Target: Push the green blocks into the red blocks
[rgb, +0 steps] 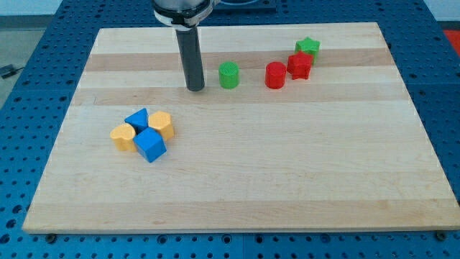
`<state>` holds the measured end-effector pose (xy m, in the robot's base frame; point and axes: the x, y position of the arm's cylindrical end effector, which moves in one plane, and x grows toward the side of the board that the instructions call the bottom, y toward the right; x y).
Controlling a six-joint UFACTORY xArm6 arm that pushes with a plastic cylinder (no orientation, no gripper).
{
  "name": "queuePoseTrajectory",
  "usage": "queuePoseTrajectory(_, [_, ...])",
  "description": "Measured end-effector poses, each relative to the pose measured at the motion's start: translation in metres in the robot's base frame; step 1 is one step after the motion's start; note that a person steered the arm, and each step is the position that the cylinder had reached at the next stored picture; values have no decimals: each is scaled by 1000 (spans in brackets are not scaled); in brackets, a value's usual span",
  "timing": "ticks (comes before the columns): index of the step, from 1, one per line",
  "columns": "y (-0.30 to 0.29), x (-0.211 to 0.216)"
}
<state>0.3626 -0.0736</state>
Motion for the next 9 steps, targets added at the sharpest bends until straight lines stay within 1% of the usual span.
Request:
queuePoseTrajectory(1, [55,-5])
queuePoseTrajectory(2, [87,-19])
queuePoseTrajectory(3, [68,-20])
queuePoseTrajectory(4, [23,-42])
queuePoseTrajectory(5, [25,-97])
queuePoseTrajectory(6, [99,-153])
queuePoseTrajectory(7, [153,-171])
queuePoseTrajectory(8, [220,-170])
queuePoseTrajectory(9, [269,-150])
